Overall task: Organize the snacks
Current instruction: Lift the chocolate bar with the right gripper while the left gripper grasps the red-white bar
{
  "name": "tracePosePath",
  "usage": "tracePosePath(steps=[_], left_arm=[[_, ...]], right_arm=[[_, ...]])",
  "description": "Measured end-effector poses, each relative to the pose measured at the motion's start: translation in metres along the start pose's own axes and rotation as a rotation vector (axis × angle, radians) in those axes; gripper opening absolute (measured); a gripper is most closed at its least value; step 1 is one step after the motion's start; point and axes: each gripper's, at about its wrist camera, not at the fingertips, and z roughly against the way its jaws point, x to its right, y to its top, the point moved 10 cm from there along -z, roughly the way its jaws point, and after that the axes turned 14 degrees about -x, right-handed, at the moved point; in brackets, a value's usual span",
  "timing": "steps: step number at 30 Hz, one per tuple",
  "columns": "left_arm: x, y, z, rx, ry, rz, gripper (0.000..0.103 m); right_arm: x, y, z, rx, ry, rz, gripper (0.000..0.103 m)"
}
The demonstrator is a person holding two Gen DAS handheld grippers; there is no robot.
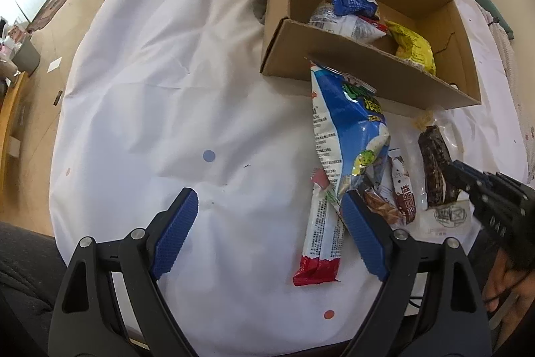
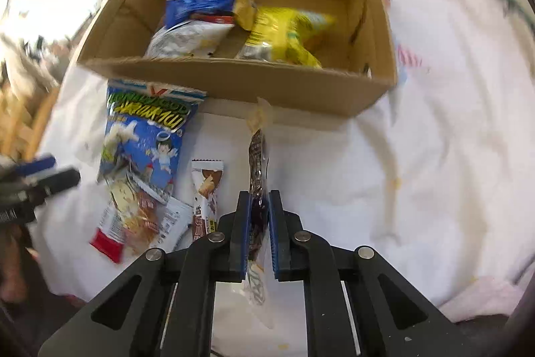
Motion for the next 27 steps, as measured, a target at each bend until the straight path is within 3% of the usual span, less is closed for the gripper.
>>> tracePosePath(steps=[3, 4, 7, 8, 9, 14, 17, 19, 22, 24, 26, 27], left_arm=[[0.001, 0.0, -0.004, -0.015, -0.003, 0.005, 0.085], [0.002, 0.0, -0.005, -0.019, -0.001, 0.002, 0.085], [0.002, -0.001, -0.006, -0.021, 0.008, -0.005, 0.085], [0.001, -0.001, -0.006, -0.022, 0.012, -0.004, 0.085], [0.0, -0.002, -0.007, -0.024, 0.015, -0.004, 0.085], [-0.001, -0.004, -0.012, -0.043, 0.019, -0.008, 0.085], [0.008, -0.008, -0.016, -0.059, 0.03, -0.054, 0.085], [0.016, -0.013, -0.022, -0.081, 0.043, -0.098, 0.085], [0.026, -0.023, -0.033, -0.133, 0.039, -0.147, 0.084], [0.032, -0.028, -0.041, -0.168, 0.027, -0.169, 0.078], [0.038, -0.032, -0.049, -0.191, 0.041, -0.197, 0.061], [0.042, -0.032, -0.052, -0.194, 0.049, -0.214, 0.058]], right_arm=[[-0.01, -0.005, -0.017, -0.063, 0.131, -0.001, 0.015], [-0.012, -0.004, -0.022, -0.079, 0.138, 0.004, 0.016], [-0.012, 0.001, -0.024, -0.086, 0.063, 0.036, 0.024], [-0.009, 0.001, -0.026, -0.081, 0.025, 0.031, 0.036], [-0.005, 0.001, -0.029, -0.086, -0.002, 0.02, 0.036], [0.019, -0.004, -0.025, -0.081, 0.033, -0.064, 0.036], [0.051, -0.005, -0.011, -0.052, 0.019, -0.141, 0.036], [0.067, -0.011, -0.013, -0.081, -0.005, -0.189, 0.036], [0.072, -0.013, -0.024, -0.13, 0.082, -0.233, 0.036], [0.07, -0.01, -0.026, -0.135, 0.113, -0.231, 0.036], [0.071, -0.005, -0.029, -0.136, 0.139, -0.224, 0.032], [0.07, -0.006, -0.029, -0.138, 0.145, -0.224, 0.015]])
